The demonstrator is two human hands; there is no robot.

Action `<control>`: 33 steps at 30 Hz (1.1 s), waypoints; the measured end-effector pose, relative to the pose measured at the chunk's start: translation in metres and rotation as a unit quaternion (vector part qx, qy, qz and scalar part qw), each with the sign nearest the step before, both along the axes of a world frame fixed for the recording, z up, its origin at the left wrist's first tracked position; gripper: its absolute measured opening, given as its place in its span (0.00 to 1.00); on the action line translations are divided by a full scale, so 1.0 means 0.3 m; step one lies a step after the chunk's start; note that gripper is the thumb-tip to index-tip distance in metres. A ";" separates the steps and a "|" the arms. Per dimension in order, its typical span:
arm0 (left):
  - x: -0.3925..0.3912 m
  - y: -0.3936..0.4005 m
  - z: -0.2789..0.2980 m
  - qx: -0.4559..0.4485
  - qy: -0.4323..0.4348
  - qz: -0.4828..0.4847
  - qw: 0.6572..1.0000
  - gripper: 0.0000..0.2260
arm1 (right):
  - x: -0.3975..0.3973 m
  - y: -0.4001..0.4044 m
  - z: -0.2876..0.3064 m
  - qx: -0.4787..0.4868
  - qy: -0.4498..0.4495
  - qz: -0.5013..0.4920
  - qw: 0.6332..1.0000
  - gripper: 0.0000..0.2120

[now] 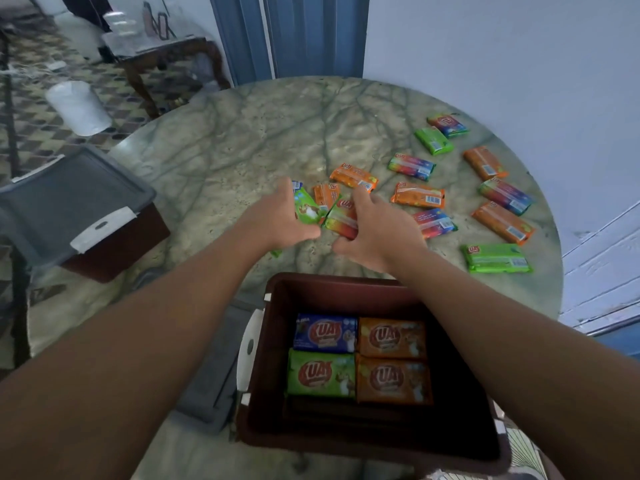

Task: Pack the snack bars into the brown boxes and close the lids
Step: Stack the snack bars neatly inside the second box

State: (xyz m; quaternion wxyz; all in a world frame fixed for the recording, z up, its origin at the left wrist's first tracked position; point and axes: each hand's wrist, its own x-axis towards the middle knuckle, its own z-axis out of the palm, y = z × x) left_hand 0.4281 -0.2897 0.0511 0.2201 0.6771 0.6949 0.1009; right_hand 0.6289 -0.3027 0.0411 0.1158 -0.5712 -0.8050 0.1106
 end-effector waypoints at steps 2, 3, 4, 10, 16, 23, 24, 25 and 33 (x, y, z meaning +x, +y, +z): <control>0.017 -0.055 0.045 0.040 0.027 0.011 0.999 0.34 | 0.018 -0.056 0.024 0.025 0.042 -0.007 0.999 0.28; 0.028 -0.088 0.062 0.060 0.038 0.012 0.997 0.33 | 0.030 -0.090 0.033 0.035 0.063 -0.009 0.997 0.28; 0.040 -0.121 0.071 0.079 0.045 0.010 0.996 0.31 | 0.044 -0.125 0.034 0.043 0.081 -0.009 0.996 0.29; 0.132 -0.390 0.055 0.128 0.095 -0.045 0.986 0.28 | 0.152 -0.356 -0.034 0.003 0.094 0.014 0.995 0.33; 0.157 -0.516 -0.096 0.066 0.164 -0.154 0.972 0.31 | 0.206 -0.438 -0.143 -0.060 -0.052 0.045 0.996 0.34; 0.156 -0.505 -0.278 0.026 0.196 -0.208 0.958 0.33 | 0.175 -0.433 -0.204 -0.030 -0.168 0.052 0.984 0.34; 0.157 -0.508 -0.293 0.024 0.187 -0.203 0.961 0.33 | 0.170 -0.434 -0.215 -0.045 -0.177 0.053 0.982 0.35; 0.159 -0.508 -0.303 0.025 0.181 -0.200 0.963 0.33 | 0.167 -0.436 -0.224 -0.063 -0.181 0.051 0.980 0.36; 0.170 -0.501 -0.311 0.058 0.167 -0.196 0.964 0.27 | 0.165 -0.431 -0.237 -0.087 -0.177 0.025 0.980 0.38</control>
